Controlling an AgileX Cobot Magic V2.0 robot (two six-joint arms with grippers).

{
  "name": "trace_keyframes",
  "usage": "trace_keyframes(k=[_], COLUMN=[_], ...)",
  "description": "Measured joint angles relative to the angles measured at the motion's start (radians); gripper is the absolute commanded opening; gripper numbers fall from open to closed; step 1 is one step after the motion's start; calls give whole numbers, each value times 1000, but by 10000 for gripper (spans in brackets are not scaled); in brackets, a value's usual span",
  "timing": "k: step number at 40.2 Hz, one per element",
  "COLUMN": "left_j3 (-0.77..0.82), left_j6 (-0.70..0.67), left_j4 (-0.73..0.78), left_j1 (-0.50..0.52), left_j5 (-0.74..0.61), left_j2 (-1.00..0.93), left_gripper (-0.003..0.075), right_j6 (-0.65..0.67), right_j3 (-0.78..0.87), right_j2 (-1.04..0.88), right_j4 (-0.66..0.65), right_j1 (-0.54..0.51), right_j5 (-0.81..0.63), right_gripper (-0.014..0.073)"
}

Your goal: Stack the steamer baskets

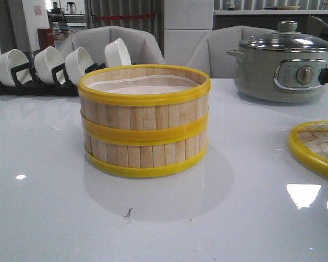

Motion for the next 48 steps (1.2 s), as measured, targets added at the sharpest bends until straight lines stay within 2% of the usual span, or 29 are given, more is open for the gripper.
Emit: trace_keyframes(k=[40,45,48], left_j3=[0,0,0], left_j6=[0,0,0], left_j4=[0,0,0], left_j1=[0,0,0], left_j5=[0,0,0], left_j2=[0,0,0], left_gripper=[90,90,90], right_j6=[0,0,0], right_j3=[49,49,49], right_j2=[1,1,1], right_j4=[0,0,0], right_j1=[-14,-14,-14], right_j5=[-35,-38,-38], right_gripper=[387,304,221])
